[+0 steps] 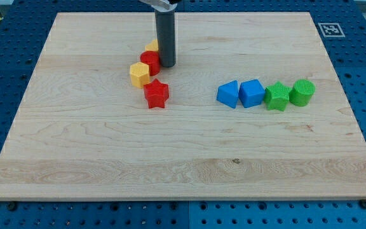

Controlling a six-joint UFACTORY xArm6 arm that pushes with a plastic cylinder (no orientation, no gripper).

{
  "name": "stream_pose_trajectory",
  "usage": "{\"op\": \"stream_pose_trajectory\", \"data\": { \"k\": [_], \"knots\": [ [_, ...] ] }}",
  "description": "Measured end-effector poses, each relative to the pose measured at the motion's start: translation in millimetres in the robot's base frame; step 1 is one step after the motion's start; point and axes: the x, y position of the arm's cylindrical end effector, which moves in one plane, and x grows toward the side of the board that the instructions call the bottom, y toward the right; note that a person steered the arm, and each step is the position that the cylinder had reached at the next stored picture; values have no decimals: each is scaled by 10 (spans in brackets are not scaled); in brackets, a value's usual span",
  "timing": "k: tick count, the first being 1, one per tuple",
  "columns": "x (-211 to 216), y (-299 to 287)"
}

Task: Slightly push the yellow heart to the left

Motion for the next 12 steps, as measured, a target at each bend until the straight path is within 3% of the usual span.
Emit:
{"op": "stream_pose_trajectory", "data": {
  "k": [2, 4, 7, 9, 12],
  "knots": [
    [-40, 412],
    [-275, 277],
    [-279, -120],
    [-279, 133],
    [388, 220]
  ]
}}
